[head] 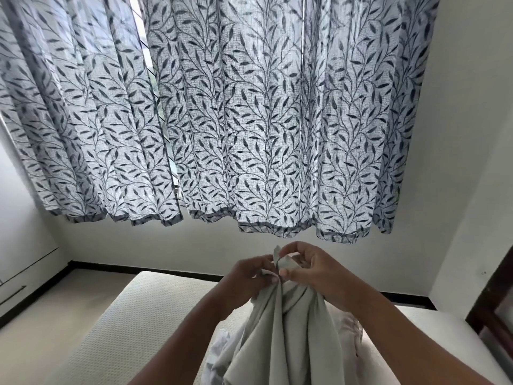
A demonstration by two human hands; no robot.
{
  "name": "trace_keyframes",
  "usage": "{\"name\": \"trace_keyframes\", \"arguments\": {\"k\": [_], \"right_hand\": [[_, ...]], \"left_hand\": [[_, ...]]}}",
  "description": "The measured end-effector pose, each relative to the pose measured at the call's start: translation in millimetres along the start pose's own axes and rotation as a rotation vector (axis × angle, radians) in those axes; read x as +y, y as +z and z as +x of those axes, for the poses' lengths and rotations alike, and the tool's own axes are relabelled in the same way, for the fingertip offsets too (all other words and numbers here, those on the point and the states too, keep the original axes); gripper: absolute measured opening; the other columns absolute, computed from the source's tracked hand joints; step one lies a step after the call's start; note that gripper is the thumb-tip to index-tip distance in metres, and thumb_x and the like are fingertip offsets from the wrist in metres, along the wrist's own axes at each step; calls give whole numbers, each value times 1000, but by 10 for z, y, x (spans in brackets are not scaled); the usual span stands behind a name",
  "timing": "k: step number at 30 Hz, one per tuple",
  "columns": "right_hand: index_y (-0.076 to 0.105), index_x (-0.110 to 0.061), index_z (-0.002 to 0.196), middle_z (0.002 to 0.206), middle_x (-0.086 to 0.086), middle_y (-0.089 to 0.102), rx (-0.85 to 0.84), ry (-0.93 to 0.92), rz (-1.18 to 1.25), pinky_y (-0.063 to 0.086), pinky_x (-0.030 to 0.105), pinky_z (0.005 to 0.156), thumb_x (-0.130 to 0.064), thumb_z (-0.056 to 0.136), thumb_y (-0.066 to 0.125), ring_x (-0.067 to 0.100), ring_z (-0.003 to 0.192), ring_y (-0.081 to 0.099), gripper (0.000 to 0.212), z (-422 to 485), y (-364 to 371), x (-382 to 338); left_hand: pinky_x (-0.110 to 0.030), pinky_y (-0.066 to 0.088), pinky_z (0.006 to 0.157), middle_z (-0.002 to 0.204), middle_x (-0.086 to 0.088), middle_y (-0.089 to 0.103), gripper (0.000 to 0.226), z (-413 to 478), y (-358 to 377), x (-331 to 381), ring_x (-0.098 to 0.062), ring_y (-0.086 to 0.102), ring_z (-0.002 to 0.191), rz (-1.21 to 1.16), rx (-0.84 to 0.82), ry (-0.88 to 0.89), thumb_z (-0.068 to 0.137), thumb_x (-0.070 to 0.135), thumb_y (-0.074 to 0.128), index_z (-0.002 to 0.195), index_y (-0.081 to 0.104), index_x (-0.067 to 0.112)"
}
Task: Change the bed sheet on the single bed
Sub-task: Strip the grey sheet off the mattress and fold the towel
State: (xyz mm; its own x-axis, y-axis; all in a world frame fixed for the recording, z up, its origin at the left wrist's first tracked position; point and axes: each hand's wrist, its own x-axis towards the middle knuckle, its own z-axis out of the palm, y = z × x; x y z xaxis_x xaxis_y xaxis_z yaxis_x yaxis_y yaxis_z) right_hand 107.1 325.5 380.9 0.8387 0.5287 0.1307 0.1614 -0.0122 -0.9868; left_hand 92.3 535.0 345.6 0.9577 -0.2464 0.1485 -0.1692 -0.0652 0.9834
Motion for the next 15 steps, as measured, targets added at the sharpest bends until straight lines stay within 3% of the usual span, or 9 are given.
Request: {"name": "trace_keyframes", "arguments": {"k": [3, 5, 8, 11, 13, 15], "right_hand": [[67, -23, 113, 87, 13, 59, 9, 24, -60, 45, 33, 75, -21, 83, 83, 22, 80, 53, 33, -9, -40, -10], [65, -25, 113, 77, 6, 47, 62, 44, -167, 38, 28, 63, -27, 85, 81, 19, 69, 42, 31, -7, -74, -17], [63, -24, 102, 59, -9, 43, 153, 29, -432, 31, 20, 52, -36, 87, 78, 6, 52, 36, 24, -3, -114, -43], [62, -31, 73, 50, -16, 48, 187, -3, -703, 32, 19, 53, -49, 85, 75, 2, 48, 42, 25, -8, -86, -64], [58, -35, 55, 54, -14, 50, 223, -49, -771, 37, 25, 56, -57, 82, 72, 2, 53, 46, 38, 5, -38, -25], [57, -38, 51, 72, -13, 60, 309, -121, -738, 46, 24, 62, -58, 77, 76, 2, 66, 57, 38, 26, 9, 8]], "left_hand": [[-43, 37, 78, 92, -15, 66, 14, -20, 35, 9, -24, 51, 85, -22, 51, -24, 78, 16, 76, 87, 71, 8], [-36, 36, 72, 80, -13, 60, 5, -25, 33, 33, -21, 47, 78, -21, 96, -15, 76, 18, 75, 81, 72, 17], [-30, 37, 67, 78, -11, 58, 5, -40, -1, 79, -20, 47, 75, -40, 131, -7, 77, 19, 73, 81, 72, 16], [-25, 39, 58, 76, -8, 57, 5, -63, -14, 132, -18, 48, 73, -38, 132, -4, 78, 19, 71, 81, 71, 16], [-26, 39, 59, 75, -8, 57, 5, -76, -1, 152, -18, 48, 72, -18, 109, -2, 76, 21, 73, 79, 70, 17], [-33, 40, 67, 78, -10, 59, 13, -72, 14, 152, -19, 50, 75, 5, 82, -3, 73, 27, 77, 79, 71, 18]]}}
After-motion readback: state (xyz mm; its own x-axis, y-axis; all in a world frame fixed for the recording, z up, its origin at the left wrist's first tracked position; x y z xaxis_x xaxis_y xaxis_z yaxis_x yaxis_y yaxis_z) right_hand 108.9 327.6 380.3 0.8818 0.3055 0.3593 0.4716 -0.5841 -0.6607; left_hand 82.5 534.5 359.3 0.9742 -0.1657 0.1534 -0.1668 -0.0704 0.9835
